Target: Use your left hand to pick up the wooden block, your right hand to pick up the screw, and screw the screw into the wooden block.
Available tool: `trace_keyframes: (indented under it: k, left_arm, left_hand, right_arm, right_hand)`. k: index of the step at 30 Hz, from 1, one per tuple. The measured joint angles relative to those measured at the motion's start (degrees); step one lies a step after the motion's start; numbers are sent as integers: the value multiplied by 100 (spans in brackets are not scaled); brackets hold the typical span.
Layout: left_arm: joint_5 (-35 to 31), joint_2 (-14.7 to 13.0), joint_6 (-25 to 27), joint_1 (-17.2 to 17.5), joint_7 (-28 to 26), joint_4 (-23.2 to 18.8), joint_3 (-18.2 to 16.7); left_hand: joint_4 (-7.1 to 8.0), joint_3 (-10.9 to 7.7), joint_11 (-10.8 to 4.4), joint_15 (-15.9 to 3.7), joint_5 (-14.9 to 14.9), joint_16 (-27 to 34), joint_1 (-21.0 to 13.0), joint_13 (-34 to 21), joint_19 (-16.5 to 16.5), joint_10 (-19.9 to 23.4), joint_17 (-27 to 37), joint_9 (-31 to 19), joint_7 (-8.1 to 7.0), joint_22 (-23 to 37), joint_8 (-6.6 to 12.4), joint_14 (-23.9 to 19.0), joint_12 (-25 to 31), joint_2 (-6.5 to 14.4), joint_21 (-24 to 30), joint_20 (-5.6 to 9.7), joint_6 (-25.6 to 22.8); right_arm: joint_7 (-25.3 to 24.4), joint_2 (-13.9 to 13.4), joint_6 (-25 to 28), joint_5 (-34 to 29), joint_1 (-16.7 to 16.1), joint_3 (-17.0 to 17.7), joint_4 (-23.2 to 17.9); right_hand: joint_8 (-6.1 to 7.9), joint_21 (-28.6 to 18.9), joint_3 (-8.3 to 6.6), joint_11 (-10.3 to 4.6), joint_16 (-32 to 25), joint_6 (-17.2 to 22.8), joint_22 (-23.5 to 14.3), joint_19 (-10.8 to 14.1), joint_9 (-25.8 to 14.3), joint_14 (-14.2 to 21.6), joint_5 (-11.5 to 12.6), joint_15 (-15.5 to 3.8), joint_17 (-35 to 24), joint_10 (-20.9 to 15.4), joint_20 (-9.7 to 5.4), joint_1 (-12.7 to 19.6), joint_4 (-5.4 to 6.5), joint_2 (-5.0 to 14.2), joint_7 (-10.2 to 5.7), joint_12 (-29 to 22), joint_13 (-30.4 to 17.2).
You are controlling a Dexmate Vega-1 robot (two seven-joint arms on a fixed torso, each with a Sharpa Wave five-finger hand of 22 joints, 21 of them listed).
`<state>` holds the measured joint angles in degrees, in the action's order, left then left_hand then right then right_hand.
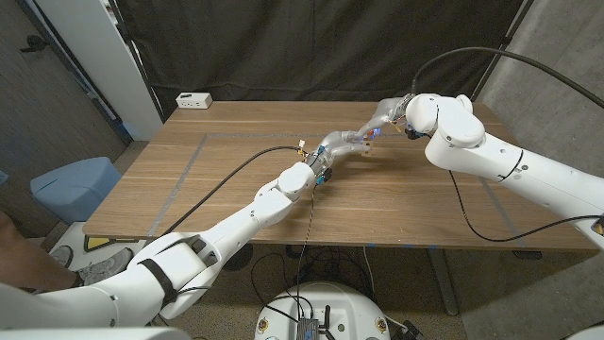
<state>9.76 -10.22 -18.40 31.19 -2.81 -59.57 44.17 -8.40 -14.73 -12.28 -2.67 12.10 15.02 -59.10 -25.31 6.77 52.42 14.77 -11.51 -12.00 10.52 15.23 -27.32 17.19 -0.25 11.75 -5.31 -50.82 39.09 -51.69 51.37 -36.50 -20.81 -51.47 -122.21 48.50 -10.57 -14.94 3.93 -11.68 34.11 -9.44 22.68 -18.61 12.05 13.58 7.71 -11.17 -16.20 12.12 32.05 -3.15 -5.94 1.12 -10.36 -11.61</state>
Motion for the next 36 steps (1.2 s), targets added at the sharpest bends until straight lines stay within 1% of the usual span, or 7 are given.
trace_keyframes:
  k: [2, 8, 10, 16, 24, 27, 36]
  left_arm:
    - [0, 0, -3, -1, 2, 0, 0]
    - [1, -6, -4, -1, 4, -12, 2]
    - [1, -11, -4, 2, 4, -27, 3]
    - [-1, -18, 2, 25, 0, -66, 6]
    - [-12, -20, 15, 43, -20, -89, 9]
    - [-16, -19, 16, 44, -24, -89, 9]
    - [-21, 0, 18, 43, -25, -72, 19]
  left_hand:
    - [0, 0, 0, 0, 0, 0, 0, 0, 0, 0, 0, 0, 0, 0, 0, 0, -1, 0, 0, 0, 0]
    - [0, 0, 0, 0, -1, 0, 0, 0, 0, 0, 0, -1, 0, 0, 0, 0, -6, 0, 0, 0, 0]
    - [0, 0, 0, 0, -1, 0, 0, 0, 0, 0, 0, -1, 0, 0, 0, 0, -16, 0, 0, 0, 0]
    - [0, 0, 1, 0, -11, 0, -97, 10, 0, -1, 0, -33, 0, 0, -1, 0, -26, 99, 0, 0, 0]
    - [-1, 1, 1, 0, 1, 0, -97, 10, 0, -1, 0, -37, 0, 0, -3, 1, -26, 99, 0, 0, 0]
    - [-3, 3, 1, 0, 1, 0, -97, 10, 0, -1, 0, -36, 0, 0, -5, 1, -27, 99, 0, 0, 0]
    - [-7, 7, 1, 0, 1, 0, -97, 10, 0, -1, -1, -33, 0, 0, -9, 1, -26, 99, 0, 0, 0]
  right_arm:
    - [34, -10, -22, 0, 2, 22, 0]
    - [101, -56, -121, 38, -13, 105, -17]
    - [107, -80, -179, 84, -39, 147, -31]
    - [108, -162, -346, 250, -124, 311, -84]
    - [173, -248, -567, 479, -166, 458, -105]
    - [207, -274, -647, 543, -167, 494, -105]
    - [254, -326, -811, 662, -170, 579, -94]
  right_hand:
    - [-71, 0, -4, 6, 28, -116, 0, -19, 40, -19, 22, 19, 0, 48, 16, 2, -4, 2, 24, 0, 0]
    - [-260, 0, -64, 67, 28, -419, 0, -80, 152, -80, 78, 80, 26, 209, 17, 145, -158, 145, 56, 0, 1]
    - [-329, 0, -105, 70, 28, -517, 0, -80, 190, -91, 84, 91, 26, 293, 16, 233, -199, 223, 59, 0, 1]
    - [-527, 0, -228, 86, 28, -772, 0, -80, 313, -187, 84, 97, 33, 436, 16, 530, -365, 285, 75, 0, 1]
    - [-821, 0, -383, 150, 72, -1125, 0, -151, 473, -350, -111, 163, 54, 744, 7, 871, -565, 371, 101, 0, 1]
    - [-888, 0, -418, 173, 72, -1193, 0, -174, 504, -380, -112, 151, 54, 807, 30, 934, -600, 381, 76, 0, 1]
    - [-1016, 0, -512, 108, 72, -1326, 0, -223, 583, -452, -157, 141, 53, 947, 16, 1163, -694, 362, 21, 0, 2]
